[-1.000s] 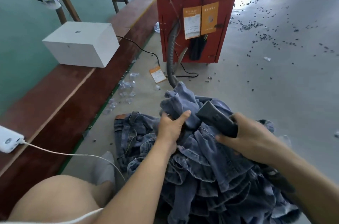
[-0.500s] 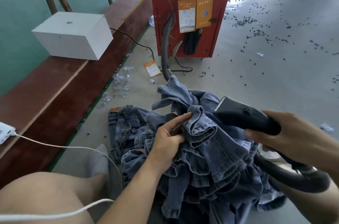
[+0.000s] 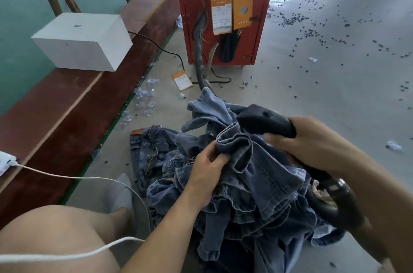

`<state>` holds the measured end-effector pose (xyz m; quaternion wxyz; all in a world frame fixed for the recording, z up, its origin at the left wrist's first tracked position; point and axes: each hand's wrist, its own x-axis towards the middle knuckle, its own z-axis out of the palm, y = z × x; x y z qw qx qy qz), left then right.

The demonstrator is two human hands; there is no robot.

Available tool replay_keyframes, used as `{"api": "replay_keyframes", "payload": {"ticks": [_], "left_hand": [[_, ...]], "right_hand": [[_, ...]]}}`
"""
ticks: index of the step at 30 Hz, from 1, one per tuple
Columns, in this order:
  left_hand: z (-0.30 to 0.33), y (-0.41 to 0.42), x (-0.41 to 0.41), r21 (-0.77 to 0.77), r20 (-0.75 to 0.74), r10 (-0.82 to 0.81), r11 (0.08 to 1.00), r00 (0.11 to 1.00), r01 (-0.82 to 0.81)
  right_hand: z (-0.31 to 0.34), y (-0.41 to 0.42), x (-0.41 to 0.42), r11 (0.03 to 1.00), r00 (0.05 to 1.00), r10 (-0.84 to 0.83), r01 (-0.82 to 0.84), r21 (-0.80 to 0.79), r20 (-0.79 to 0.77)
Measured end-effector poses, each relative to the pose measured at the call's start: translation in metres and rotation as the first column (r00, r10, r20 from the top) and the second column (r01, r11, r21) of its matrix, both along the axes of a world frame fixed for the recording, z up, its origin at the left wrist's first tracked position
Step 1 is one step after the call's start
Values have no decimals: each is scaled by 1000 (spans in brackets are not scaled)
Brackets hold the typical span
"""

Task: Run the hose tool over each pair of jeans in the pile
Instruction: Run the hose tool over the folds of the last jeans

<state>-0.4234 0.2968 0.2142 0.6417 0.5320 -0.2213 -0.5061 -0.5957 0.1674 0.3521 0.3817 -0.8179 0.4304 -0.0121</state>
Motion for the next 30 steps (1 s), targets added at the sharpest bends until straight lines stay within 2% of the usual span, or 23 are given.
{"api": "replay_keyframes", "payload": {"ticks": [2,4,9,12,14,16,19,21,24,27,30], "left_hand": [[-2,1,3,31,-91,81,996,992,-79],[-5,-1,5,97,-141,176,982,974,-164],[-3,-8,5,205,-239,276,951,931,-229],[-1,-8,0,173,-242,223,968,944,-184],[-2,-8,-6,152,-229,184,977,956,-151],[-3,-7,-10,150,-236,175,978,956,-142],[-3,-6,-7,146,-261,190,977,946,-156],[-3,-6,-4,135,-283,202,976,938,-169],[-2,-9,-5,150,-247,218,971,944,-185],[-3,-8,-9,170,-150,233,963,961,-207],[-5,-7,-11,161,43,261,951,964,-265]], "right_hand": [[5,-7,-2,988,987,-144,147,-44,70],[11,-14,-13,985,987,-145,151,-81,71],[12,6,-23,985,982,164,-157,74,-93],[-7,22,3,964,953,245,-259,-57,-175],[-18,24,24,965,971,170,-198,-171,-166],[-22,17,36,972,993,36,-60,-228,-109],[-15,0,29,964,990,-143,142,-226,11],[-5,-8,13,966,988,-148,156,-205,51],[6,-2,-4,994,998,49,-53,-91,-47],[0,22,4,954,934,275,-295,-57,-227],[-10,31,22,944,936,263,-300,-141,-233]]}}
